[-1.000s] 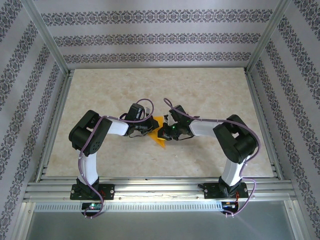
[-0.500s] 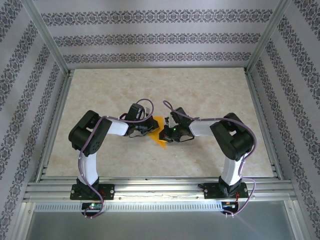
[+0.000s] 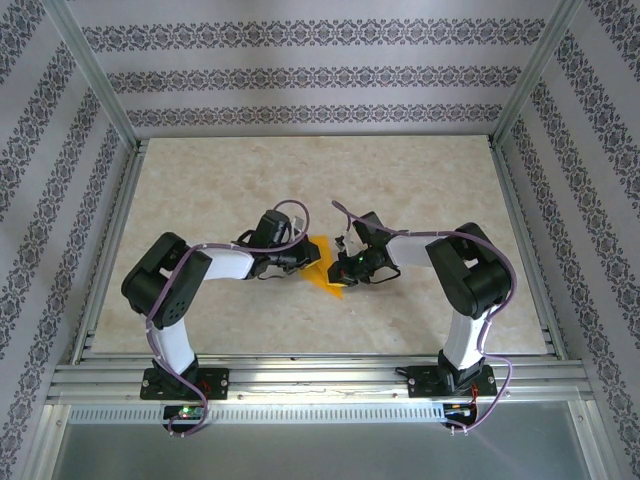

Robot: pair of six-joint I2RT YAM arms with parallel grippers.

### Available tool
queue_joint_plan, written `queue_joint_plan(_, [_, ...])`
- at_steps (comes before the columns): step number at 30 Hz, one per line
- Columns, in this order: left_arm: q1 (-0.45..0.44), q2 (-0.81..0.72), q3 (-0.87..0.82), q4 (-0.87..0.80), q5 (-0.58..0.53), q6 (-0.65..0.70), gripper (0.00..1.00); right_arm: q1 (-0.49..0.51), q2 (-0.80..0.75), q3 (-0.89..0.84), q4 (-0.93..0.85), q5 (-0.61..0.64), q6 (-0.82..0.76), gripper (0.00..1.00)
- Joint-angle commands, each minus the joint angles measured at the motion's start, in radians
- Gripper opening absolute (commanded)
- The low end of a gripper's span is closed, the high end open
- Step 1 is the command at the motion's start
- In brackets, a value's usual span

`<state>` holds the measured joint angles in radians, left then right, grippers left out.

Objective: Fold a paper plane with a square sheet of paper (pick it up from the middle)
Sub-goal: Fourth fold the wing at the center of the table.

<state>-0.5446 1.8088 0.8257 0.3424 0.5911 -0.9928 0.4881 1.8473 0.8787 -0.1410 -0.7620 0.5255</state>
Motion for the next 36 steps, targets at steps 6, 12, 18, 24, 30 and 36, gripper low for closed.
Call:
queue_joint_plan(6, [-0.027, 0.081, 0.048, -0.026, 0.005, 0.035, 0.04, -0.016, 0.036, -0.012, -0.106, 0.036, -0.044, 0.0])
queue_joint_plan(12, [-0.017, 0.116, 0.07, -0.089, -0.059, 0.058, 0.04, -0.022, 0.036, -0.022, -0.118, 0.049, -0.053, 0.0])
queue_joint_plan(18, [0.031, 0.128, 0.071, -0.142, -0.103, 0.087, 0.04, -0.022, 0.036, -0.032, -0.13, 0.062, -0.06, 0.0])
queue_joint_plan(24, [0.082, 0.149, 0.098, -0.151, -0.09, 0.129, 0.04, -0.022, 0.036, -0.035, -0.132, 0.061, -0.065, 0.0])
queue_joint_plan(30, [0.143, 0.176, 0.132, -0.169, -0.075, 0.158, 0.04, -0.022, 0.035, -0.04, -0.13, 0.06, -0.065, 0.0])
queue_joint_plan(36, [0.199, 0.181, 0.171, -0.218, -0.075, 0.194, 0.04, -0.023, 0.036, -0.043, -0.13, 0.052, -0.071, 0.0])
